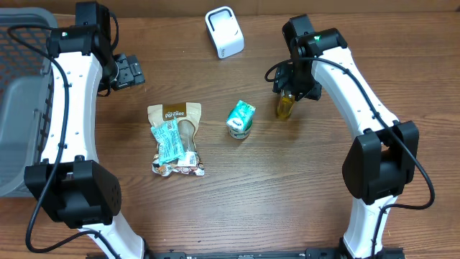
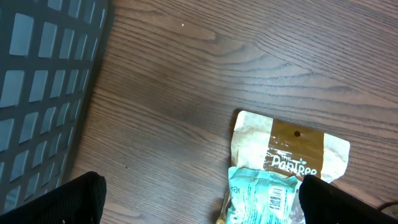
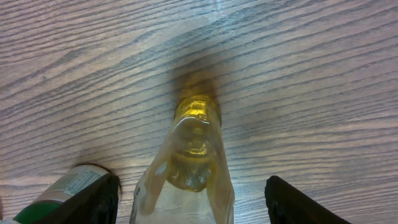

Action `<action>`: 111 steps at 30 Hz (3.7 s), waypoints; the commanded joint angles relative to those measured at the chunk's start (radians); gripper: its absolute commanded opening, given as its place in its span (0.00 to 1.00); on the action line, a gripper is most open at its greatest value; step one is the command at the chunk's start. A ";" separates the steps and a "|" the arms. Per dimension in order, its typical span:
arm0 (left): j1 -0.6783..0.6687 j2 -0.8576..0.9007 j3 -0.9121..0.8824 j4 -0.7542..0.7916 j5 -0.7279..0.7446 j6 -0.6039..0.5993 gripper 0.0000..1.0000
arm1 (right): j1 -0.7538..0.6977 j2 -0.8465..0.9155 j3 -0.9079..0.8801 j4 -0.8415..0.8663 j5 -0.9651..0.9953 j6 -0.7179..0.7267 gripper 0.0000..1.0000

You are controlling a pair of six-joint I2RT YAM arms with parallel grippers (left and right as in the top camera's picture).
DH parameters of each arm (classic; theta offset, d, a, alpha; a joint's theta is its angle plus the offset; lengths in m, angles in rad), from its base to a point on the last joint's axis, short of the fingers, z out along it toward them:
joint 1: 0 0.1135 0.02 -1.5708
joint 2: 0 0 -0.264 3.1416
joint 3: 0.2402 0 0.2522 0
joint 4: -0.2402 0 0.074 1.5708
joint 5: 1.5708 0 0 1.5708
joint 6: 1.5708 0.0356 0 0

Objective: Scan the item barcode
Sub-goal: 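Close the right gripper around the yellow oil bottle's neck, then lift the oil bottle and tilt it toward the scanner with right gripper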

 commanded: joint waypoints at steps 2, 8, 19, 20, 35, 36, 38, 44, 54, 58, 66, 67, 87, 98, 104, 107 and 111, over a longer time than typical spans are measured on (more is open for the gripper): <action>-0.006 -0.005 0.018 0.001 0.002 0.011 1.00 | 0.000 0.000 -0.015 0.008 0.010 -0.003 0.72; -0.006 -0.005 0.018 0.001 0.002 0.011 1.00 | 0.000 0.000 -0.019 0.011 0.011 -0.003 0.71; -0.008 -0.005 0.018 0.001 0.002 0.011 1.00 | 0.000 0.000 -0.019 0.002 0.011 0.001 0.68; -0.008 -0.005 0.018 0.001 0.002 0.011 1.00 | 0.000 0.000 -0.020 0.002 0.011 0.001 0.68; -0.008 -0.005 0.018 0.001 0.002 0.011 1.00 | 0.000 0.002 -0.023 -0.001 0.011 0.001 0.61; -0.008 -0.005 0.018 0.001 0.002 0.011 1.00 | 0.000 0.002 -0.023 -0.002 0.011 0.001 0.61; -0.008 -0.005 0.018 0.001 0.002 0.011 1.00 | 0.000 0.002 -0.023 -0.001 0.011 0.001 0.61; -0.008 -0.005 0.018 0.001 0.002 0.011 1.00 | 0.000 0.002 -0.023 0.011 0.011 0.001 0.65; -0.008 -0.005 0.018 0.001 0.002 0.011 0.99 | 0.000 0.002 -0.023 -0.008 0.011 0.001 0.59; -0.008 -0.005 0.018 0.001 0.002 0.011 1.00 | 0.000 0.002 -0.023 -0.011 0.011 0.001 0.55; -0.008 -0.005 0.018 0.001 0.002 0.011 0.99 | 0.001 0.002 -0.023 -0.011 0.010 0.001 0.56; -0.008 -0.005 0.018 0.001 0.002 0.011 1.00 | 0.002 0.002 -0.023 -0.011 0.010 0.001 0.56; -0.008 -0.005 0.018 0.001 0.002 0.011 1.00 | -0.060 -0.066 -0.020 -0.012 -0.130 -0.051 0.33; -0.008 -0.005 0.018 0.001 0.002 0.011 1.00 | -0.285 -0.445 -0.020 -0.070 -0.678 -0.269 0.24; -0.008 -0.005 0.018 0.001 0.002 0.011 0.99 | -0.345 -0.474 -0.022 -0.251 -0.879 -0.493 0.24; -0.008 -0.005 0.018 0.001 0.002 0.011 1.00 | -0.321 -0.470 -0.032 -0.309 -0.926 -0.564 0.24; -0.008 -0.005 0.018 0.001 0.002 0.011 0.99 | -0.268 -0.470 -0.060 -0.298 -0.948 -0.573 0.24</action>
